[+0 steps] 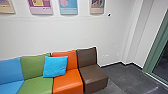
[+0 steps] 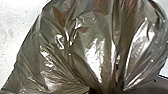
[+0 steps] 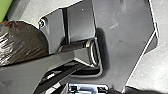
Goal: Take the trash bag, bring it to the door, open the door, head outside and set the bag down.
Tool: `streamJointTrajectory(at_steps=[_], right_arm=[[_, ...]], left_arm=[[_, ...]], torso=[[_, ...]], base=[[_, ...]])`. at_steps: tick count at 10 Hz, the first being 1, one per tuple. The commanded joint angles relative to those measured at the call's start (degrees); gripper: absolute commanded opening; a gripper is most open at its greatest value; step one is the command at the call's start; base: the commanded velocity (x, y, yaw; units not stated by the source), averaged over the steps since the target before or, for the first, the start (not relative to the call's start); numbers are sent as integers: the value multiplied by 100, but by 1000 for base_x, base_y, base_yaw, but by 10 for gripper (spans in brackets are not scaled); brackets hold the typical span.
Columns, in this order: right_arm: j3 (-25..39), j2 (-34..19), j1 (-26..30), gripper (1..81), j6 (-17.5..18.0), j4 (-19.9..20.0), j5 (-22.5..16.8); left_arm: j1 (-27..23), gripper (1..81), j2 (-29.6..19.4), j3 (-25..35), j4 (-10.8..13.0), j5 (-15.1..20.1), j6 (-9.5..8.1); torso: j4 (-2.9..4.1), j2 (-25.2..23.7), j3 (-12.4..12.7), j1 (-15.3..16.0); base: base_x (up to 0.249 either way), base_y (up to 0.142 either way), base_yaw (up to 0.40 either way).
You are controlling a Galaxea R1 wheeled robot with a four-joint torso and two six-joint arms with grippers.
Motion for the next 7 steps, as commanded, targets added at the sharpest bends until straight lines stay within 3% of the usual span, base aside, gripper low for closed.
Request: streamJointTrajectory(at_steps=[1,4,5,7], right_arm=[[-66,32,273,811,-31,-83,-378],[-451,330,263,811,-66,-101,-378],[-522,383,263,811,-110,-109,-378],[-549,427,255,811,-127,-110,-378]], left_arm=[[-324,10,-21,6,-24,461,69],[-324,10,31,-30,-24,461,69],[-324,10,49,-30,-24,452,69],[-324,10,215,-352,-33,452,68]], torso=[[0,-35,0,6],[0,394,-7,-33],[0,424,415,-42],[0,400,598,-46]], base=[[0,0,0],[0,0,0],[0,0,0],[0,0,0]])
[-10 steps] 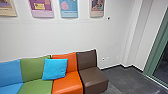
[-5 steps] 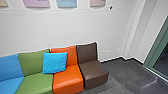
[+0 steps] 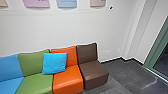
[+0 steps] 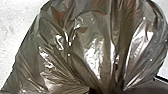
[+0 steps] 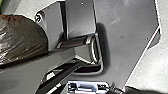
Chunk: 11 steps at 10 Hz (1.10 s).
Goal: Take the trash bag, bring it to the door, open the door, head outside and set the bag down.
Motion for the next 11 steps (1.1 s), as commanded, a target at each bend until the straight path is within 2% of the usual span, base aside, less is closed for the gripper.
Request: streamJointTrajectory(at_steps=[1,3,4,5,7,9,11], right_arm=[[36,-33,233,811,-26,-53,-375],[36,-25,242,811,-18,-45,-367],[36,-25,242,811,-18,-45,-367],[36,-16,251,811,-9,-28,-367],[-42,98,259,811,-18,-36,-358],[-649,424,303,811,-18,-89,-367],[-1307,783,277,811,-26,-255,-367]], left_arm=[[-280,10,228,-485,-16,507,50],[-280,10,432,-831,-6,516,59],[-280,10,476,-840,-6,516,121],[-280,10,519,-848,-6,507,138],[-280,10,511,-865,-6,507,147],[-280,10,537,-1024,-33,489,288],[-280,10,669,-1243,-33,489,314]], torso=[[0,0,550,0],[0,0,937,-2],[0,0,564,-4],[0,-4,715,-9],[0,-9,800,-13],[0,-11,796,-17],[0,-11,798,-17]], base=[[0,0,0],[0,0,0],[0,0,0],[0,0,0],[0,0,0],[0,0,0],[0,0,0]])
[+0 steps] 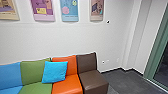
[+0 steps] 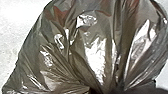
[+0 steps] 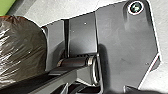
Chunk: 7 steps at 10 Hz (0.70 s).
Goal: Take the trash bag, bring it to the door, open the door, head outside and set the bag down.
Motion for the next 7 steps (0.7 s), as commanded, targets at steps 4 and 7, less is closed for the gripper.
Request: streamJointTrajectory(at_steps=[4,7], right_arm=[[-785,520,311,811,-26,-238,-350],[-785,520,311,811,-18,-238,-350]], left_arm=[[-368,10,193,-317,-33,421,48],[-368,10,228,-317,-33,430,48]], torso=[[0,0,0,0],[0,0,0,0]], base=[[0,0,0],[0,0,0]])
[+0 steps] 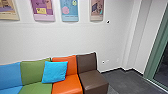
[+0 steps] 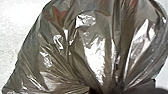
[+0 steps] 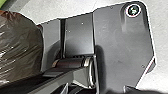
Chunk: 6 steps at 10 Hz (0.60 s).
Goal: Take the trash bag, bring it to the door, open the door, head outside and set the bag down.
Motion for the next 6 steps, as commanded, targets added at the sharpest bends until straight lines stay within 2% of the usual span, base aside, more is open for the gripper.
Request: streamJointTrajectory(at_steps=[1,6], right_arm=[[23,17,311,811,-24,-39,-347],[14,26,303,811,-24,-57,-347]], left_arm=[[-368,10,6,-1,-24,417,32],[-368,10,6,-9,-24,425,41]], torso=[[0,0,0,0],[0,0,0,0]], base=[[0,0,0],[0,0,0]])
